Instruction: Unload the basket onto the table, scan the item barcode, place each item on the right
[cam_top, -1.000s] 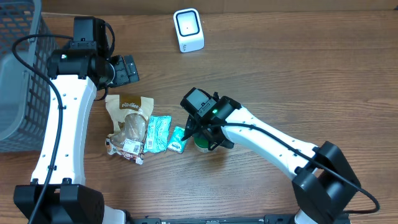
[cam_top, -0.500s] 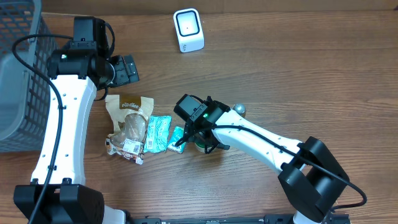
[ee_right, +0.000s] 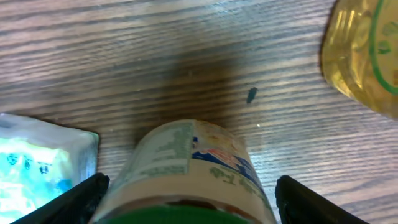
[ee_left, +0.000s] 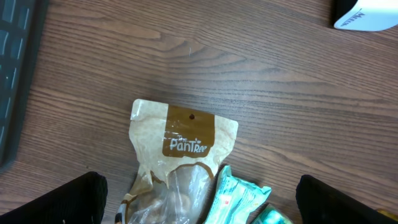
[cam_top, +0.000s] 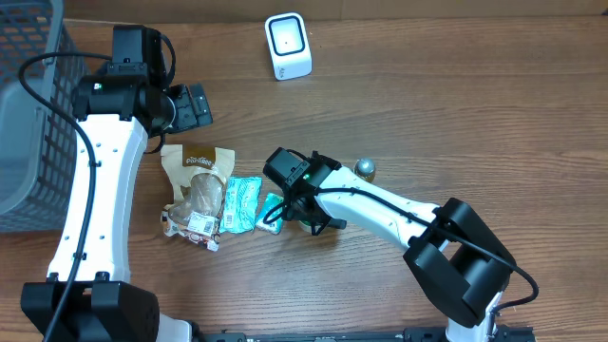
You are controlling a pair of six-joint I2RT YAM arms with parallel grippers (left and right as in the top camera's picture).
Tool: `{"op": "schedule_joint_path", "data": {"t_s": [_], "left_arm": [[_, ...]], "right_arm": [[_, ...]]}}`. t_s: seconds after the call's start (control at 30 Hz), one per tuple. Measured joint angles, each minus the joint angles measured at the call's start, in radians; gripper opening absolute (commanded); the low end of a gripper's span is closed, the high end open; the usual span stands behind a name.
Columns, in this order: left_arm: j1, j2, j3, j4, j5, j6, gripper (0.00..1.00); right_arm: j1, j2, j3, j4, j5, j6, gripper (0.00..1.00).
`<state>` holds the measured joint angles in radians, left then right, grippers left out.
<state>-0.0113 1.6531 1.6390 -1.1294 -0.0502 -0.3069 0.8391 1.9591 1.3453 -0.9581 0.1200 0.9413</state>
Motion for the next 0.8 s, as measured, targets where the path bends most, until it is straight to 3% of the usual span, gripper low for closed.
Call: {"op": "schedule_joint_path", "data": {"t_s": [0.5,0.8], "left_arm": [[0.0,0.0,0.0,0.0,0.0,0.0,1.0],[0.0,0.0,0.0,0.0,0.0,0.0,1.0]], "right_arm": [[-0.002,0.0,0.0,-0.025,-0.001,-0.011,0.83],[-0.006,0.0,0.0,-0.015,-0.018,-0.046,0.77]]}}
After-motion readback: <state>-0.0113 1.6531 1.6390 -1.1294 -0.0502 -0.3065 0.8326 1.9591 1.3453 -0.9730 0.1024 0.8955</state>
